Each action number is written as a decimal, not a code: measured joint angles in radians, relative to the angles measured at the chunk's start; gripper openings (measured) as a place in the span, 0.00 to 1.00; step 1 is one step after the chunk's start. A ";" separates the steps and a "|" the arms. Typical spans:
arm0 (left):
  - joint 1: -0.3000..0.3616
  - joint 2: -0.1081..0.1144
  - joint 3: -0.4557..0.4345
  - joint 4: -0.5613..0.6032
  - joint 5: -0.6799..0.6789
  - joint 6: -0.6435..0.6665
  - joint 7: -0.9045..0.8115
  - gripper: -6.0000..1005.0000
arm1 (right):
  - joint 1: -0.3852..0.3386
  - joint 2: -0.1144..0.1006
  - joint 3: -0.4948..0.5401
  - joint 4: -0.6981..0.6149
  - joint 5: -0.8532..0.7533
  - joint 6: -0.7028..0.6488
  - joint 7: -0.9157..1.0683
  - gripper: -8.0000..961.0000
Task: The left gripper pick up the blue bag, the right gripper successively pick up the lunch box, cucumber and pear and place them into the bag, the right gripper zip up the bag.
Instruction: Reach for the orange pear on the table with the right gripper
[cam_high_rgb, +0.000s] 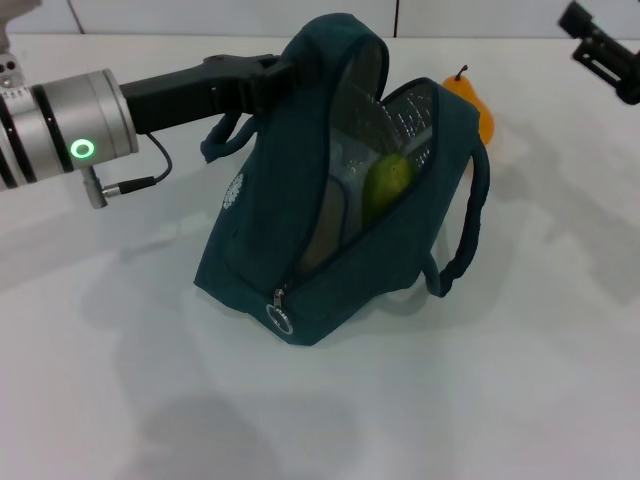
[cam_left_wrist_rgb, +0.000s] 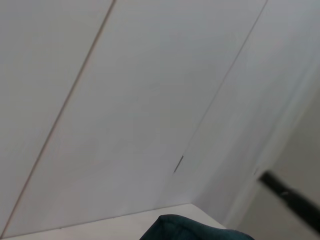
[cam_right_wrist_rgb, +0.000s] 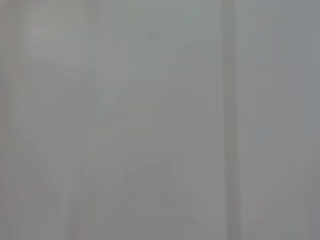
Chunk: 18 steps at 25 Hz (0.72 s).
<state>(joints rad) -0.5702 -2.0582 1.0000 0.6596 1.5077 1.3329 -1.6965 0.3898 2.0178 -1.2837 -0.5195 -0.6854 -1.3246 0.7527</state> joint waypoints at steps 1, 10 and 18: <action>-0.002 0.000 0.000 0.000 0.003 0.000 0.000 0.05 | 0.005 0.000 0.012 0.014 0.001 0.025 0.001 0.83; -0.015 -0.003 0.003 -0.001 0.017 -0.002 0.011 0.05 | 0.145 -0.002 -0.005 0.133 -0.013 0.319 -0.006 0.83; -0.024 -0.006 0.003 -0.002 0.019 -0.003 0.013 0.05 | 0.249 0.007 -0.068 0.207 -0.012 0.420 0.002 0.83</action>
<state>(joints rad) -0.5944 -2.0640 1.0032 0.6580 1.5264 1.3299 -1.6833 0.6386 2.0253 -1.3514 -0.3130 -0.6974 -0.9044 0.7548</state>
